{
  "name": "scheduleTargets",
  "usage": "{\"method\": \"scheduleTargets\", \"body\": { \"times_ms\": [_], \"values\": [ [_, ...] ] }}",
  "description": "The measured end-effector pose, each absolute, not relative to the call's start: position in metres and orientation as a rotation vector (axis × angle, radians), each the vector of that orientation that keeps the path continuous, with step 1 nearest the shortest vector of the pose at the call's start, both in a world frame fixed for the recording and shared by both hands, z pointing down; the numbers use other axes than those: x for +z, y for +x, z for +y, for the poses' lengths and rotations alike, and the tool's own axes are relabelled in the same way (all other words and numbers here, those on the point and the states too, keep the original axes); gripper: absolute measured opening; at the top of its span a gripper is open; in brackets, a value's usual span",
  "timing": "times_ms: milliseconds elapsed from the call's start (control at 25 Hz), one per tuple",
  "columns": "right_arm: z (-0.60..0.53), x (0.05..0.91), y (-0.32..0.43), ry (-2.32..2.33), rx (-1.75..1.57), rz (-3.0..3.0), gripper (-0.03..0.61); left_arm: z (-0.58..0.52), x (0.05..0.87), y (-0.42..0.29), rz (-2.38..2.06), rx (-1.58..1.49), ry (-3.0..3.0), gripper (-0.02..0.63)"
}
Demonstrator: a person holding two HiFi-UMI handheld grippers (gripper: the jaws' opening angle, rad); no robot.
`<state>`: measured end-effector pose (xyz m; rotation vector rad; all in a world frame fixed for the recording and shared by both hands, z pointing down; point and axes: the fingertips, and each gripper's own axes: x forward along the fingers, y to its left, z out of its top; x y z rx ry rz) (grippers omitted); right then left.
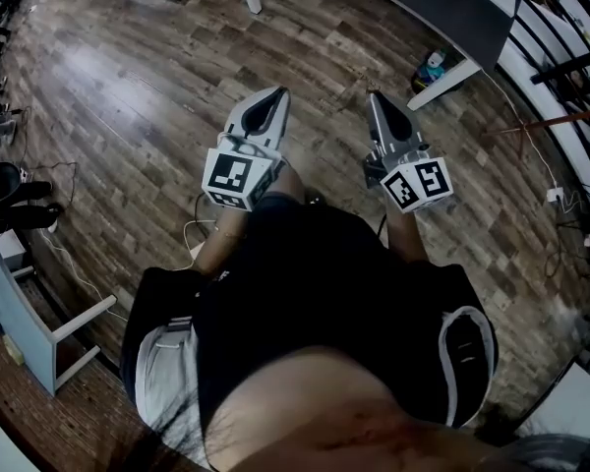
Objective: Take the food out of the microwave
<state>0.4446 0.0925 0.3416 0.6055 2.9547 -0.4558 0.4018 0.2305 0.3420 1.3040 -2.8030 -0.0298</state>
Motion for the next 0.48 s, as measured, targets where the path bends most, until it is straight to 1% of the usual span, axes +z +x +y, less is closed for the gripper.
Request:
{"method": "scheduleTargets", "body": {
  "times_ms": [480],
  "values": [
    [0.09,0.341,0.392,0.576,-0.435,2.99,-0.003,0.218,0.343,0.342,-2.757,-0.076,1.365,0.006]
  ]
}}
